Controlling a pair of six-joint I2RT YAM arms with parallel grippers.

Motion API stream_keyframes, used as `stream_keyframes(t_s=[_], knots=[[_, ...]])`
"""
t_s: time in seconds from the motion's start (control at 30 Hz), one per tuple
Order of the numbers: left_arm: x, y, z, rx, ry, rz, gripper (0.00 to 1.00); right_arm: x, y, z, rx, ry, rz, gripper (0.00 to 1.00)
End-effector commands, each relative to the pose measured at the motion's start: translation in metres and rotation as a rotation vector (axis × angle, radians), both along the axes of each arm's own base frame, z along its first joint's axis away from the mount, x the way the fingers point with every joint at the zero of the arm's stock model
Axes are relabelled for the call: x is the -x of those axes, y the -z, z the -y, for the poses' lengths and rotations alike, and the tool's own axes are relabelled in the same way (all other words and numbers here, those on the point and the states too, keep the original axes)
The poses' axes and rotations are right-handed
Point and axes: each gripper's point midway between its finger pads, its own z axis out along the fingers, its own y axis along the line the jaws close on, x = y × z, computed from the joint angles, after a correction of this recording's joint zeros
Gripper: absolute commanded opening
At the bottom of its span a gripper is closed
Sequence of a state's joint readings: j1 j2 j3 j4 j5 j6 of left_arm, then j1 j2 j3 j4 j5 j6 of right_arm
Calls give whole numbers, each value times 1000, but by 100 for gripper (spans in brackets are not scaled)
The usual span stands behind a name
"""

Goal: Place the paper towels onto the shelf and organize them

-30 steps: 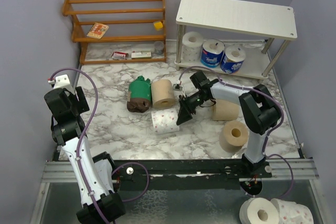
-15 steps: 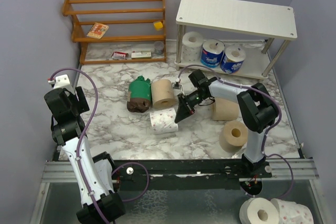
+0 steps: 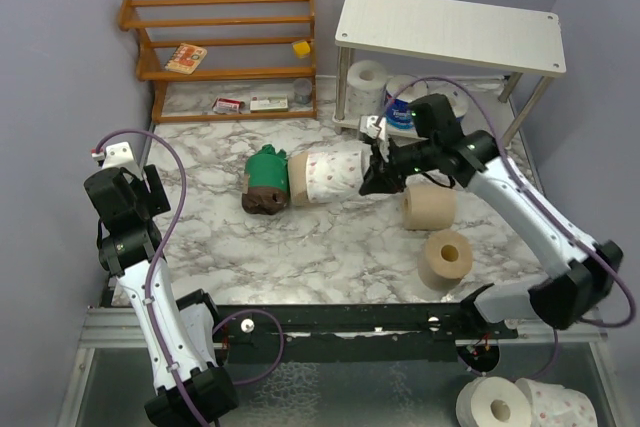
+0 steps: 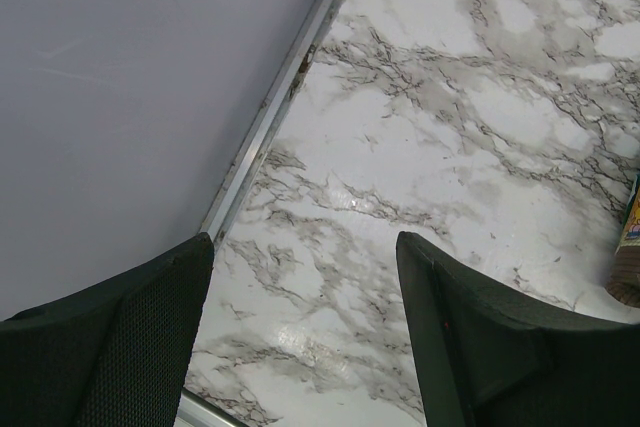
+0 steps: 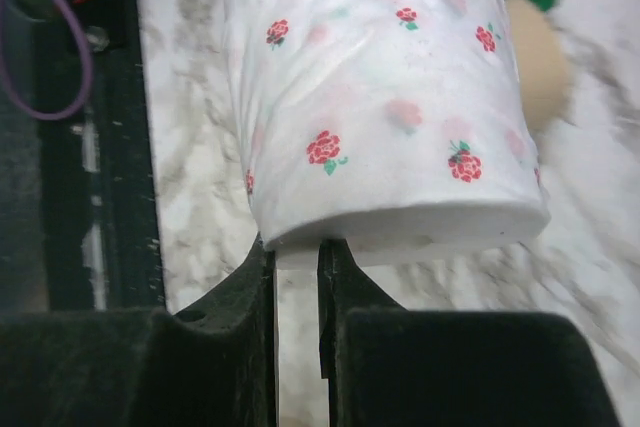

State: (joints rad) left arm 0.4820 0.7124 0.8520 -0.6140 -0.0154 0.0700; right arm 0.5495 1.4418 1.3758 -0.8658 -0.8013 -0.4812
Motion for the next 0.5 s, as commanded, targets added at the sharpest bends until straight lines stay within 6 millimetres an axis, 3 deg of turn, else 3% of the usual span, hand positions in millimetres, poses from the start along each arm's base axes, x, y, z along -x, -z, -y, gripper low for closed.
stream_keyframes(t_s=[0.0,0.27,0.37,0.47], knots=[[-3,-3,2,-10,18,19,76,-24,-14,67,250,201,324,1],[-3,-5,4,-11,28,27,76,-35,-16,171,614,392,531,1],[-3,-6,5,-13,33,33,76,-32,-22,190,698,389,565,1],[-3,-8,6,-15,38,41,75,-31,-44,200,730,393,589,1]])
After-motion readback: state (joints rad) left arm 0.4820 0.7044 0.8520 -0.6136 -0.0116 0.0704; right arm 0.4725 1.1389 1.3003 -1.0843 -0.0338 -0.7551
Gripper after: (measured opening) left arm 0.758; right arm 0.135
